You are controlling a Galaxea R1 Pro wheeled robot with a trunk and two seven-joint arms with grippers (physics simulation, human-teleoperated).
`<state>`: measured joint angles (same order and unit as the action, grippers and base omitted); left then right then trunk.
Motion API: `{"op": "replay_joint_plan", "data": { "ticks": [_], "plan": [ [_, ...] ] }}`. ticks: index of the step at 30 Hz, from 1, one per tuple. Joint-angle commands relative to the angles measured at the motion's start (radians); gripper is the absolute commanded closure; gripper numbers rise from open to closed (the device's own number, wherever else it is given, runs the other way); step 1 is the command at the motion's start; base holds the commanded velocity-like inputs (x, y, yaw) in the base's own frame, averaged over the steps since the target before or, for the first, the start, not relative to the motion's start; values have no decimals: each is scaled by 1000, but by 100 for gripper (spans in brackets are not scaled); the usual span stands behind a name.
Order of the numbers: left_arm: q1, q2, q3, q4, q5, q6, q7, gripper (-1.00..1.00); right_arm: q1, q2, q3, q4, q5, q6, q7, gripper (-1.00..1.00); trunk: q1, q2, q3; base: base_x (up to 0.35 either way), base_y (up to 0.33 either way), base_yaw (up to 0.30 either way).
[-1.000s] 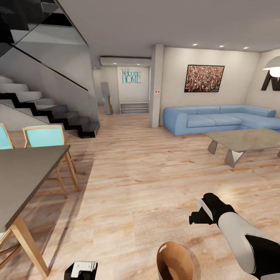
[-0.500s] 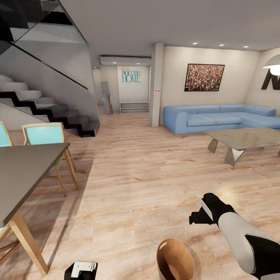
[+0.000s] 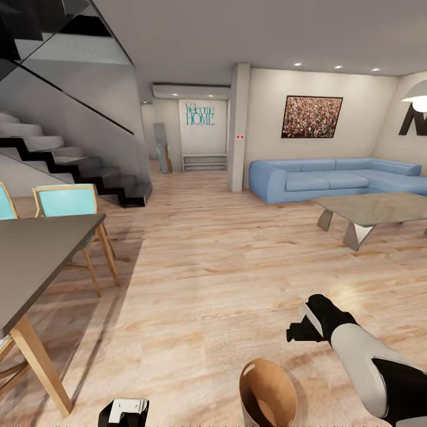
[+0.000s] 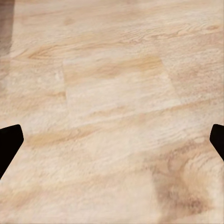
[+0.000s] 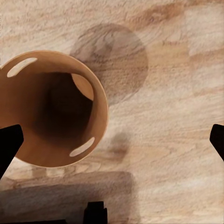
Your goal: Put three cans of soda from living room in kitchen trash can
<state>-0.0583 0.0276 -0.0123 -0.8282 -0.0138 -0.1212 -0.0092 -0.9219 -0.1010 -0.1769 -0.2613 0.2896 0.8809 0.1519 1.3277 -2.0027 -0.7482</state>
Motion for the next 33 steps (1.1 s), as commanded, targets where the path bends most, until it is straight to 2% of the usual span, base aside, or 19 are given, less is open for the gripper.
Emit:
{"op": "replay_joint_plan", "data": {
  "ticks": [1,13,33],
  "plan": [
    [0,0,0,0,0,0,0,-100,0,2,0,0,0,0,0,-100,4,-7,-3,0,0,0],
    [1,0,0,0,0,0,0,-100,0,40,-1,-1,2,-2,-1,-100,50,-91,-41,0,0,0],
    [0,0,0,0,0,0,0,-100,0,24,-3,-5,3,-2,0,-100,127,-231,-103,0,0,0]
  ]
}}
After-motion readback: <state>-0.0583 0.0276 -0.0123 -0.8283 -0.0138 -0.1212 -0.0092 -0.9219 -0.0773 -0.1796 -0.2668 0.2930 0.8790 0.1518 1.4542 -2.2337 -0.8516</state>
